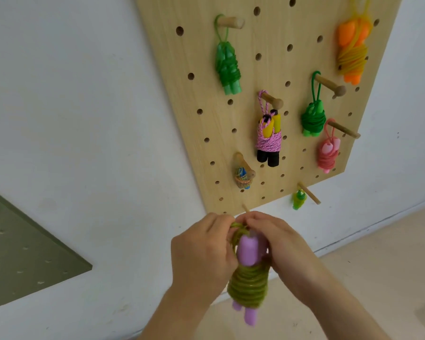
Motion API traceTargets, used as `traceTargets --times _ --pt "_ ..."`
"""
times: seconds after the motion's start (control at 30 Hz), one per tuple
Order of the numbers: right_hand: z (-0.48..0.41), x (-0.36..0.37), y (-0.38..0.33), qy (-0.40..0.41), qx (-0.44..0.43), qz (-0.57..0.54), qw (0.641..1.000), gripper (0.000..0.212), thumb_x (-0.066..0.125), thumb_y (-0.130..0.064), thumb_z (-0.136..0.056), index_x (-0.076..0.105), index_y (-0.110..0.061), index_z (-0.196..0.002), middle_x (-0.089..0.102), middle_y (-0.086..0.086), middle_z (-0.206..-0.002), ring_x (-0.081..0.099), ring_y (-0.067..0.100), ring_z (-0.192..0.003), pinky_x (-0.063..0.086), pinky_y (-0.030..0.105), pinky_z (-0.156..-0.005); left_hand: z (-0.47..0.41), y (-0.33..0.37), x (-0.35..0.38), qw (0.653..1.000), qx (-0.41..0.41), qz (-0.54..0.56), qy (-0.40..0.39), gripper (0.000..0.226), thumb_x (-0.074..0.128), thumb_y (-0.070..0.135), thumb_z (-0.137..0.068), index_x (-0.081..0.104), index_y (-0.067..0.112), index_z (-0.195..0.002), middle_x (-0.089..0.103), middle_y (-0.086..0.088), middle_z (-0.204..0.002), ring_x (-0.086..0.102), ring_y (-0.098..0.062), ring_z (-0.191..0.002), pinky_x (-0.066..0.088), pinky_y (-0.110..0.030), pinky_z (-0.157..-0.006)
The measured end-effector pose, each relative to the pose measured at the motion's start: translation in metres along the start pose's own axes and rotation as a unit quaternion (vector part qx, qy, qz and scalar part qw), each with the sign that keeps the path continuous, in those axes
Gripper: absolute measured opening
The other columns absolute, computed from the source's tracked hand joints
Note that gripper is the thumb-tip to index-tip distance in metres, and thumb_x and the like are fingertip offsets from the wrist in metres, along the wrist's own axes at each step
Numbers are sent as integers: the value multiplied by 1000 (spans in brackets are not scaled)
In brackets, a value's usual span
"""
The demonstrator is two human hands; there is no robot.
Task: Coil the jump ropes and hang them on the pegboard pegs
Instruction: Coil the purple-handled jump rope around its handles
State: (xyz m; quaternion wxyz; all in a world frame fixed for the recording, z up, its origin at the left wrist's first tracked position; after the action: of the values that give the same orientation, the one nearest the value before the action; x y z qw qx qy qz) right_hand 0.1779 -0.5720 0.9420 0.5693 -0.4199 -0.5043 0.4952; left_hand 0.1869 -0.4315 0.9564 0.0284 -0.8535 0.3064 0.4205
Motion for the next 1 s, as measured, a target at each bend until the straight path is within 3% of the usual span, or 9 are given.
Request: traceTargets --times 0.07,0.13,0.2,0.27,0.37,0.53,0.63,0.8,1.0 --pt "6 22 -3 -4 -43 39 998 11 65 -35 -88 65 -25 -84 65 0 -74 60 7 -68 49 25 -67 -7 -10 -3 999 -35 20 -27 9 55 20 -77 63 21 -74 59 7 -65 54 -15 -54 44 -32 -41" --pt "6 39 -1 38 -90 70 993 13 73 -31 -81 63 -27 -87 61 1 -69 57 7 -62 50 25 -59 -12 -22 -6 964 -170 195 -51 13 59 12 -80 59 20 -70 59 7 -65 55 -13 -61 46 -29 -52" --pt "3 51 -2 16 -146 112 983 20 71 -24 -76 61 -28 -93 56 2 -67 53 11 -55 48 31 -50 -16 -35 -12 818 -330 464 -85 27 51 3 -89 54 13 -64 54 -1 -64 49 -18 -66 43 -27 -55" --pt "-2 56 -3 -52 -179 164 969 28 64 -19 -71 60 -31 -96 55 -6 -69 51 12 -57 46 31 -52 -16 -48 -23 675 -411 600 -122 29 47 6 -87 49 11 -58 44 -4 -62 42 -18 -63 36 -27 -56" --pt "-5 52 -10 -191 -121 172 959 38 58 -6 -72 62 -26 -104 64 -5 -87 52 13 -69 46 31 -64 -9 -64 -41 592 -444 648 -181 17 60 16 -65 45 15 -56 34 -2 -60 34 -16 -62 27 -27 -57" --pt "0 35 -23 -364 -6 98 926 49 57 6 -72 54 -7 -119 57 -6 -87 52 9 -78 45 24 -68 12 -70 -56 600 -336 669 -283 20 73 14 -61 54 8 -64 43 -7 -68 38 -14 -66 30 -23 -57" --pt "-1 31 -7 -304 6 83 949 44 62 -3 -70 57 -7 -113 56 0 -86 52 14 -77 45 27 -67 16 -71 -41 566 -376 687 -257 11 73 11 -73 64 5 -69 56 -7 -74 45 -11 -64 29 -19 -49" --pt "-1 30 21 -103 36 43 993 45 55 -51 -85 63 -7 -91 53 10 -79 49 20 -73 45 29 -67 17 -64 -9 551 -410 671 -278 15 59 16 -78 67 3 -74 60 -9 -79 37 -8 -47 21 -14 -39" --pt "-23 -12 22 -143 27 111 983 13 65 -25 -90 65 -12 -90 67 -4 -77 60 6 -71 47 17 -66 5 -54 40 570 -417 638 -307 26 50 12 -93 61 3 -72 57 -8 -66 40 -10 -39 22 -16 -37"
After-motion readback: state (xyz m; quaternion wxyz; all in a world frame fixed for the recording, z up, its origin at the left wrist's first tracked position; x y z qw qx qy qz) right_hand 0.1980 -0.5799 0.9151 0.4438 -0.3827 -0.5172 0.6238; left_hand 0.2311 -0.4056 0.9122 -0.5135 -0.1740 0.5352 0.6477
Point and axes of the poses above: each hand's wrist, its own z-axis away from the middle knuckle, its own x-axis out of the palm, y = z × x, the point moved 1 cm from there along -z, towards the middle knuckle
